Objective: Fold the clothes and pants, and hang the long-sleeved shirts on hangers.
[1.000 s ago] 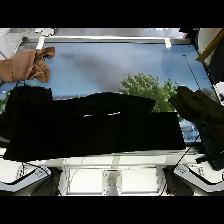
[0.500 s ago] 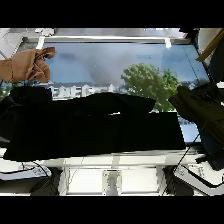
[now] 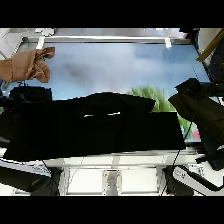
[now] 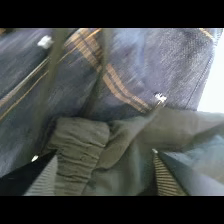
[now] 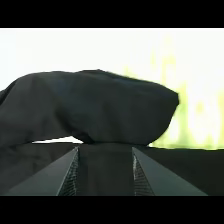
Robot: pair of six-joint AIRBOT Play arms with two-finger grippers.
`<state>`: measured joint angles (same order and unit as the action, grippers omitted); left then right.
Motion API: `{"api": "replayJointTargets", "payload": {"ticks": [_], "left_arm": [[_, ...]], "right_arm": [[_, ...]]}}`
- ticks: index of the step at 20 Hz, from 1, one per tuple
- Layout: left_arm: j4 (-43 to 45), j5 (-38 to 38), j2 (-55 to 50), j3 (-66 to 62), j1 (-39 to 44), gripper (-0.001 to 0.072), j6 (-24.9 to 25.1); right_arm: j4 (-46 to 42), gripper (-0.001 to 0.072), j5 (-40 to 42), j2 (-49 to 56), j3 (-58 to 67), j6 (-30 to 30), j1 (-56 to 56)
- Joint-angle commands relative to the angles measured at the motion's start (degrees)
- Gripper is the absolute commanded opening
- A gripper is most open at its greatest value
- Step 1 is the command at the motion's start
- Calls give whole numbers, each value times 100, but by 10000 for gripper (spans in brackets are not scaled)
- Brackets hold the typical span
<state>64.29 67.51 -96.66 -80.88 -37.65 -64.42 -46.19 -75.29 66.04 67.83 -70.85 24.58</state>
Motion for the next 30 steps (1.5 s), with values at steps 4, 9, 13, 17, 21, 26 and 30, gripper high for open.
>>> {"api": "replayJointTargets", "payload": {"ticks": [4,9,13,17,21,26,30], "left_arm": [[1475,490,-225,-498,208,591,380],[1578,527,-227,-562,227,590,656],[876,437,-260,-562,328,590,975],[1027,588,-398,-562,411,590,977],[979,669,-501,-562,415,462,979],[850,654,-492,-723,422,17,981],[997,654,-278,-1137,400,17,815]], "right_arm": [[-63,376,-24,2,4,-367,-212],[-66,375,-15,2,4,-369,-212],[-63,375,-15,2,4,-372,-212],[-61,375,-22,2,4,-372,-212],[-61,375,-17,2,4,-372,-212],[-63,375,-17,2,4,-372,-212],[-396,374,-7,2,4,-369,-212]]}}
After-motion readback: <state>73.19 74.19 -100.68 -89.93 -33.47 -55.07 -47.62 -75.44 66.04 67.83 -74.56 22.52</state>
